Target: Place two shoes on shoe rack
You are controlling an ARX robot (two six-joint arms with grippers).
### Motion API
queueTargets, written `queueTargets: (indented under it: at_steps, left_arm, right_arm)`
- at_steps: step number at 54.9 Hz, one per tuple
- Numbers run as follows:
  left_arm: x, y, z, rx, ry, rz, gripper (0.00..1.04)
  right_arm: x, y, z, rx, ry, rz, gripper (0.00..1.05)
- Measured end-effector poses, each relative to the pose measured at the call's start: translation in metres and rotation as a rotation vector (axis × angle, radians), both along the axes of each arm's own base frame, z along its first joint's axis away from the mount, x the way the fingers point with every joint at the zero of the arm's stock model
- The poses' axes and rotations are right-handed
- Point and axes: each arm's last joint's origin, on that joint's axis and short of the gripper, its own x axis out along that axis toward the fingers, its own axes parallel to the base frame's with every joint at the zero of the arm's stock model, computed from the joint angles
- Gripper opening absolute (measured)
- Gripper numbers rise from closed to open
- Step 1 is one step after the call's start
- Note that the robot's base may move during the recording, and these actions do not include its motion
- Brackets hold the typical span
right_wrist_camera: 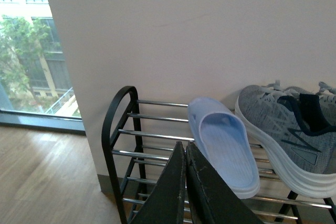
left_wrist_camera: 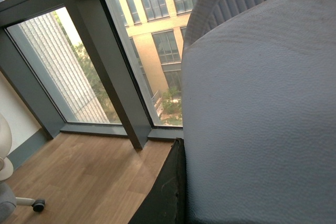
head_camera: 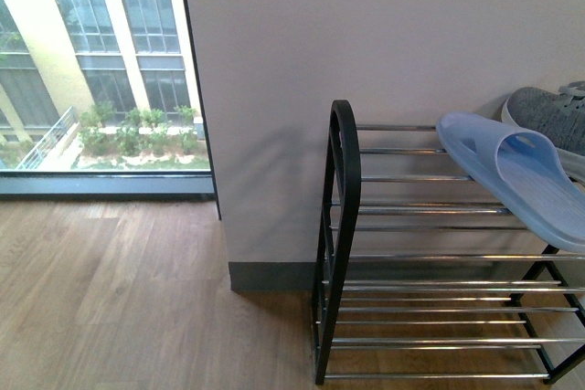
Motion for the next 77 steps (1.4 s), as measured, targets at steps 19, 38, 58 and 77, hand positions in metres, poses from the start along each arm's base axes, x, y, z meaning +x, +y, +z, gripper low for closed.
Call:
queueTargets:
  at_steps: [19, 38, 58, 77]
  left_arm:
    - [0.000, 0.000, 0.000, 0.000, 0.000, 0.000, 0.02]
    - [0.000, 0.000, 0.000, 0.000, 0.000, 0.000, 0.02]
    - [0.000, 0.000, 0.000, 0.000, 0.000, 0.000, 0.02]
    - [0.000, 0.000, 0.000, 0.000, 0.000, 0.000, 0.02]
  right_arm:
    - [-0.008, 0.000, 0.000, 0.000, -0.001, 0.000, 0.02]
    - [-0.022, 0.000, -0.003, 0.000, 0.006, 0.000, 0.02]
    - [-0.022, 0.000, -0.003, 0.000, 0.004, 0.000, 0.05]
    - [-0.022, 0.000, -0.003, 0.000, 0.003, 0.001, 0.59]
